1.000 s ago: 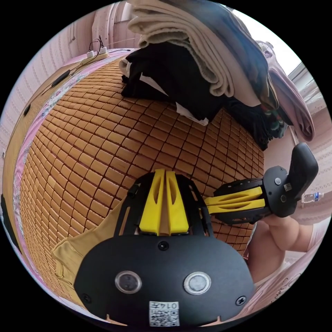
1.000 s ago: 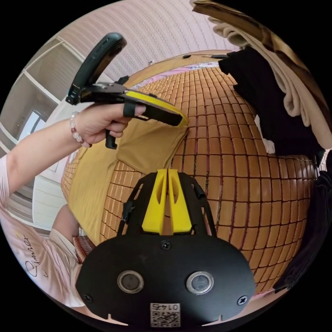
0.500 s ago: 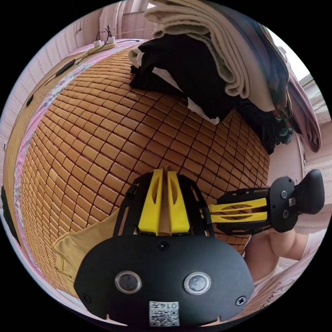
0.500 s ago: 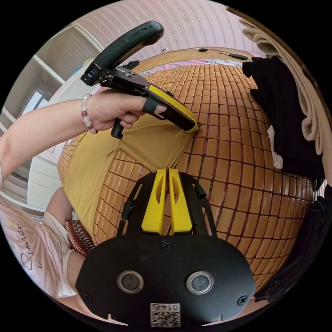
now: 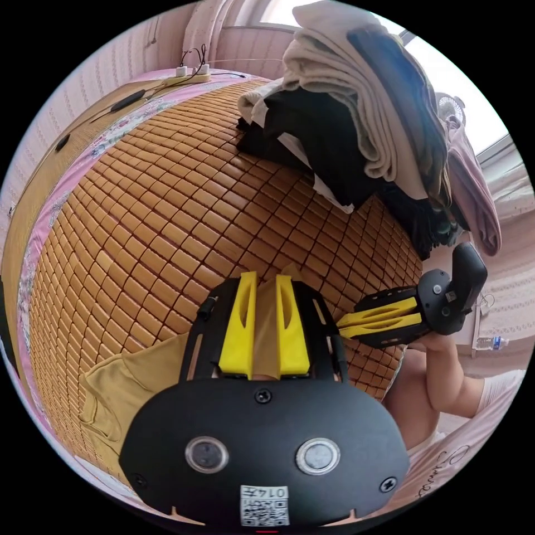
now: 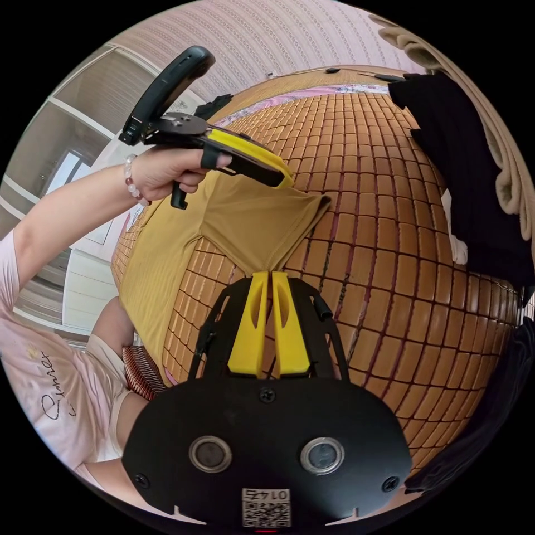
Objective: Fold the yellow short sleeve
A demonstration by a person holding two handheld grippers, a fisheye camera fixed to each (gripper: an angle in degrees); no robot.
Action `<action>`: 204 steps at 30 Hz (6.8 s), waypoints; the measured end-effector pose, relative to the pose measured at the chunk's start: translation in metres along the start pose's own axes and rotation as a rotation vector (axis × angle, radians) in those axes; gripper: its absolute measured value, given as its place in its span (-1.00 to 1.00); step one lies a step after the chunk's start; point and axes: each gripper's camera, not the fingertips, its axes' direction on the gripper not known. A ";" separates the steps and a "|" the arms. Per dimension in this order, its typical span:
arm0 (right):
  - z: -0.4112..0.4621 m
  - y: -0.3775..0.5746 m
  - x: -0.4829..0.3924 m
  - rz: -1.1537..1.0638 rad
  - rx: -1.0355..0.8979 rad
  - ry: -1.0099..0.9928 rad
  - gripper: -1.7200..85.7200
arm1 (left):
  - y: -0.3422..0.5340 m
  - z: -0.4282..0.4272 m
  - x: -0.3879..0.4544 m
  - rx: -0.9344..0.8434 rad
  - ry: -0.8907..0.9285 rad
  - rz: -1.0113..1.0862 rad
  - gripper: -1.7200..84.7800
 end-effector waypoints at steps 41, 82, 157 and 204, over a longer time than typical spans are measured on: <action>-0.004 0.005 0.006 -0.043 0.092 -0.076 -0.97 | 0.068 -0.052 -0.056 0.121 -0.052 -0.255 -0.85; 0.020 0.003 -0.052 0.149 0.344 0.245 -0.97 | 0.298 -0.246 0.013 0.297 0.171 -0.301 -0.91; 0.411 -0.383 -0.454 -0.474 -0.227 0.236 -0.87 | 0.643 -0.633 -0.205 0.462 -0.093 -0.841 -0.92; 0.554 -0.365 -0.752 -0.913 -0.302 0.184 -0.82 | 0.940 -0.806 -0.147 0.667 -0.077 -1.160 -0.84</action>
